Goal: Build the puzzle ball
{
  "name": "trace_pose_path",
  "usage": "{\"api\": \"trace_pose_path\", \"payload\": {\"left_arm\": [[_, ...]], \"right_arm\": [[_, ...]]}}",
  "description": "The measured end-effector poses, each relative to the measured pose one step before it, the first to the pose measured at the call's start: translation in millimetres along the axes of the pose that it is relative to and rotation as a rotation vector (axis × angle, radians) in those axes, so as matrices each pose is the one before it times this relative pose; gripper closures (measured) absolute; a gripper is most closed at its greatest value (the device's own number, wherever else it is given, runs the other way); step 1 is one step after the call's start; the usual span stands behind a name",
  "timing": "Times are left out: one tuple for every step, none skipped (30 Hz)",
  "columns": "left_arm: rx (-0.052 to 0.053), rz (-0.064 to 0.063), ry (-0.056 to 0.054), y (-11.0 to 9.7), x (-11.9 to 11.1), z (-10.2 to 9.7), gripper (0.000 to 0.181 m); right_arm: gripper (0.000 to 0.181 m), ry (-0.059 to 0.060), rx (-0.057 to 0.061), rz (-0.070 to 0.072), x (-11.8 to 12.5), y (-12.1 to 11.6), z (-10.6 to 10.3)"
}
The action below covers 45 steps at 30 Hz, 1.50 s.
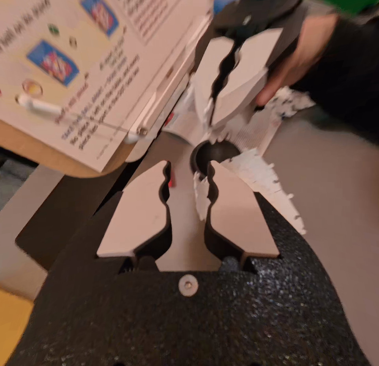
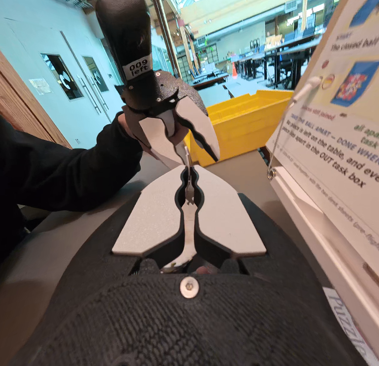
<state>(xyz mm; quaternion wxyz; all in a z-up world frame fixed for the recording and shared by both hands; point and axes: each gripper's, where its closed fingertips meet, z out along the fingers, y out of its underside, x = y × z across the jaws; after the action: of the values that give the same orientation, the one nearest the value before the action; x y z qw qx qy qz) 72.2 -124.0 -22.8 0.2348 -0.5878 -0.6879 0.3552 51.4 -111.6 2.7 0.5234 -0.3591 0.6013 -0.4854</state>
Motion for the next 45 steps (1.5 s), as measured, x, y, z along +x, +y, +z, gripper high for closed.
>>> {"api": "trace_pose_path", "payload": {"left_arm": [[0.0511,0.0007,0.0274,-10.60,6.75,-3.22,0.151],[0.0417,0.0031,0.0310,-8.65,7.15,-1.57,0.153],[0.0282,0.0036,0.0313,-5.81,6.72,-0.27,0.155],[0.0127,-0.0010,0.0224,-2.64,4.53,0.95,0.158],[-0.0013,-0.0039,0.0089,0.02,1.74,1.79,0.160],[-0.0079,-0.0005,-0.0024,1.31,-0.51,2.15,0.164],[-0.0027,0.0076,0.0008,0.82,0.06,1.98,0.168],[0.0037,0.0106,0.0034,0.10,0.70,1.50,0.175],[-0.0019,0.0118,-0.0061,0.76,-0.71,1.19,0.176],[-0.0073,0.0128,-0.0043,1.73,-0.41,1.08,0.177],[-0.0102,0.0068,0.0022,2.29,0.21,1.20,0.178],[-0.0117,-0.0029,-0.0067,2.33,-1.34,1.25,0.179],[-0.0110,-0.0084,-0.0116,2.07,-2.41,0.93,0.180],[-0.0124,-0.0079,-0.0025,1.99,-1.12,0.29,0.180],[-0.0171,-0.0036,0.0033,2.62,0.05,0.15,0.180],[-0.0222,-0.0019,-0.0034,3.16,-0.41,0.01,0.180],[-0.0196,-0.0056,-0.0057,2.56,-0.73,0.20,0.180],[-0.0137,-0.0088,0.0099,1.61,1.43,0.66,0.180],[-0.0102,-0.0107,0.0142,1.13,2.11,0.89,0.180],[-0.0128,-0.0099,0.0048,1.40,0.76,1.08,0.180],[-0.0189,-0.0061,0.0069,2.45,1.31,1.33,0.180],[-0.0215,-0.0027,0.0104,2.71,2.02,1.44,0.180],[-0.0184,-0.0025,0.0018,2.27,1.06,1.52,0.180],[-0.0179,-0.0032,-0.0023,1.93,0.48,1.50,0.180],[-0.0161,-0.0024,0.0018,1.59,1.16,1.54,0.180],[-0.0140,-0.0046,0.0012,1.32,0.93,1.64,0.180],[-0.0127,-0.0072,-0.0025,1.25,0.31,1.47,0.180],[-0.0130,-0.0069,0.0007,1.31,0.50,1.40,0.180],[-0.0112,-0.0050,0.0036,1.23,1.01,1.37,0.180],[-0.0083,-0.0031,0.0019,0.93,0.61,1.23,0.180],[-0.0048,0.0003,0.0013,0.36,0.66,0.80,0.180],[-0.0017,0.0017,-0.0010,-0.06,0.32,0.52,0.180],[-0.0055,0.0010,-0.0057,0.55,-0.56,0.14,0.180],[-0.0068,0.0014,-0.0002,1.05,0.10,0.15,0.180],[-0.0015,0.0006,0.0004,0.38,0.00,0.13,0.180],[0.0025,-0.0026,-0.0007,-0.42,-0.20,0.12,0.180],[0.0030,-0.0042,0.0003,-0.49,-0.18,-0.11,0.180],[0.0045,-0.0017,-0.0038,-0.68,-0.72,-0.38,0.180],[0.0067,-0.0010,-0.0091,-0.83,-1.53,-0.99,0.180],[0.0078,-0.0029,-0.0069,-1.09,-1.25,-1.47,0.180],[0.0090,-0.0020,0.0003,-1.18,-0.31,-1.45,0.180],[0.0093,-0.0015,0.0003,-1.25,-0.23,-1.16,0.180],[0.0031,-0.0009,0.0001,-0.49,0.01,-0.64,0.180],[-0.0020,0.0029,0.0011,0.10,0.47,0.01,0.180],[-0.0028,0.0045,-0.0008,0.26,0.35,0.43,0.180]], "right_arm": [[0.179,-0.0067,0.0153,-0.0131,-2.31,-3.40,0.31],[0.179,-0.0121,0.0108,-0.0145,-2.88,-2.54,0.31],[0.179,-0.0121,0.0075,-0.0136,-2.53,-1.42,0.12],[0.179,-0.0065,0.0065,-0.0099,-1.61,-1.24,-0.05],[0.179,-0.0013,0.0085,-0.0035,-0.58,-1.41,-0.09],[0.179,-0.0108,0.0102,0.0025,-1.86,-1.61,0.19],[0.179,-0.0215,0.0082,0.0030,-3.47,-1.16,0.59],[0.179,-0.0027,0.0010,0.0004,-0.72,-0.17,0.85],[0.179,0.0207,-0.0078,-0.0043,2.76,1.18,0.47],[0.179,0.0102,-0.0086,-0.0028,1.56,1.37,0.06],[0.179,-0.0020,-0.0134,-0.0030,-0.06,2.10,-0.40],[0.178,-0.0025,-0.0200,-0.0011,-0.02,3.02,-0.45],[0.176,0.0117,-0.0241,0.0002,1.72,3.11,-0.71],[0.175,0.0203,-0.0284,-0.0056,2.74,3.23,-1.01],[0.168,0.0275,-0.0324,-0.0166,3.28,3.21,-0.76],[0.161,0.0264,-0.0264,-0.0277,2.43,1.94,-0.61],[0.162,0.0164,-0.0196,-0.0353,0.12,0.94,-0.68],[0.162,0.0093,-0.0208,-0.0426,-1.42,1.00,-0.13],[0.159,0.0066,-0.0170,-0.0511,-2.02,0.35,0.46],[0.158,0.0169,-0.0170,-0.0491,-0.73,0.46,0.42],[0.159,0.0172,-0.0246,-0.0433,-0.34,1.49,0.61],[0.159,-0.0049,-0.0361,-0.0375,-2.86,2.96,0.86],[0.158,-0.0140,-0.0407,-0.0260,-4.00,3.52,0.63],[0.157,-0.0065,-0.0406,-0.0126,-2.25,3.58,0.52],[0.155,0.0047,-0.0362,-0.0035,0.14,3.00,0.28],[0.154,0.0021,-0.0238,-0.0031,0.02,2.01,0.49],[0.153,-0.0021,-0.0154,-0.0039,-0.70,1.52,0.73],[0.153,-0.0039,-0.0107,-0.0062,-1.03,1.13,0.88],[0.154,0.0009,-0.0077,-0.0065,-0.55,0.75,0.95],[0.156,0.0014,-0.0049,0.0000,-0.60,0.15,1.03],[0.161,-0.0075,-0.0008,0.0101,-1.45,-0.58,1.38],[0.167,-0.0042,-0.0001,0.0166,-0.42,-0.95,1.36],[0.176,-0.0058,-0.0043,0.0162,-0.17,0.12,0.96],[0.177,-0.0175,-0.0035,0.0061,-2.57,0.76,0.81],[0.177,-0.0009,-0.0042,-0.0052,-0.30,1.21,0.32],[0.177,0.0033,-0.0019,-0.0109,0.21,0.74,-0.26],[0.177,0.0053,-0.0010,-0.0117,0.55,0.41,-0.74],[0.177,0.0058,-0.0062,-0.0070,0.74,1.13,-0.86],[0.175,0.0050,-0.0122,-0.0020,1.07,2.13,-0.78],[0.163,0.0084,-0.0130,0.0058,1.51,2.38,-0.26],[0.155,0.0059,-0.0104,0.0091,1.45,2.09,-0.02],[0.156,0.0043,-0.0004,0.0039,0.99,0.45,0.04],[0.159,0.0043,0.0106,0.0009,0.69,-1.20,0.43],[0.161,-0.0010,0.0136,0.0059,-0.13,-1.55,0.61],[0.165,-0.0151,0.0065,0.0107,-1.91,-0.69,0.53]]}}
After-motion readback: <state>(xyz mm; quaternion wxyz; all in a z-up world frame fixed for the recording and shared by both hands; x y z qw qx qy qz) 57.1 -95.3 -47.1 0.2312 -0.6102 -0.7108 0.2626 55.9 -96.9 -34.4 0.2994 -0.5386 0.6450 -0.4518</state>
